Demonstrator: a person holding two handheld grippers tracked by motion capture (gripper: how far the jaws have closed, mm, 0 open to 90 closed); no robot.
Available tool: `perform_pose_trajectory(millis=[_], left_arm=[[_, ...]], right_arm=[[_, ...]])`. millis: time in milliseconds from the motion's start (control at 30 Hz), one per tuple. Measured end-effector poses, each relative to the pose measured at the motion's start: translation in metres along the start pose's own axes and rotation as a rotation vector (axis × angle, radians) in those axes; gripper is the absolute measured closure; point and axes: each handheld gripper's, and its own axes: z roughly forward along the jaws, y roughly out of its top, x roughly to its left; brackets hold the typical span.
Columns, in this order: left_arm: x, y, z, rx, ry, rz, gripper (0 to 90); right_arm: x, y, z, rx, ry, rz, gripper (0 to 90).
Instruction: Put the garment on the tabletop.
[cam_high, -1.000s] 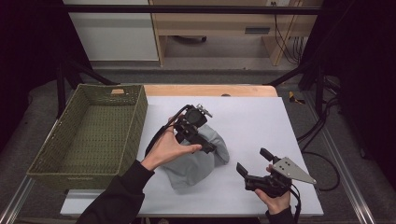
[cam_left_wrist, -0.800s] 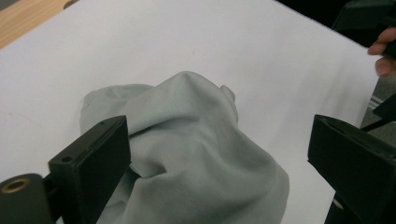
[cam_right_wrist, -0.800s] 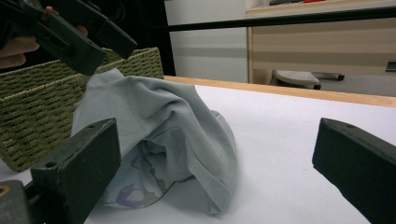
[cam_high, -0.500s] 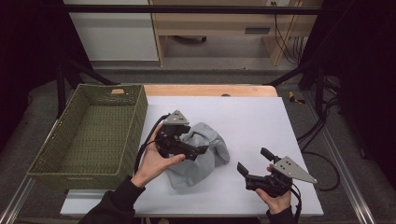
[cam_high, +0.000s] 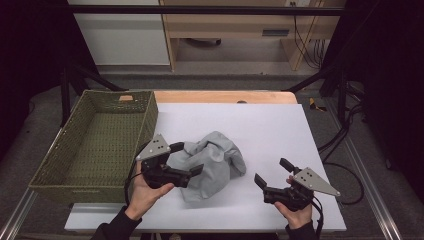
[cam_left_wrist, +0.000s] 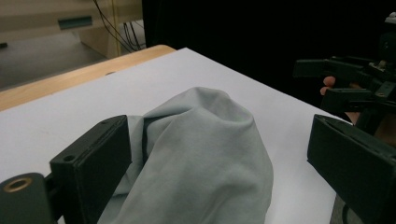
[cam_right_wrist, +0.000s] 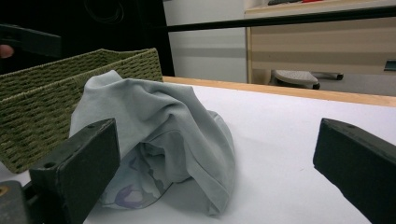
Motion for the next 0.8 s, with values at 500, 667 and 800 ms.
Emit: perform_pose_trajectory(millis=[500, 667, 800], left_arm=[[0.007, -0.036, -0.04, -0.049, 0.096, -0.029, 6.7], [0.012, -0.046, -0.051, -0.069, 0.128, -0.046, 6.3], [0.016, -0.05, -0.056, -0.068, 0.156, -0.052, 5.6]], right_arm=[[0.001, 0.001, -0.001, -0.006, 0.001, -0.002, 0.8], [0.001, 0.001, -0.002, -0.004, 0.004, 0.001, 0.8], [0.001, 0.001, -0.003, -0.005, -0.001, -0.009, 0.8]])
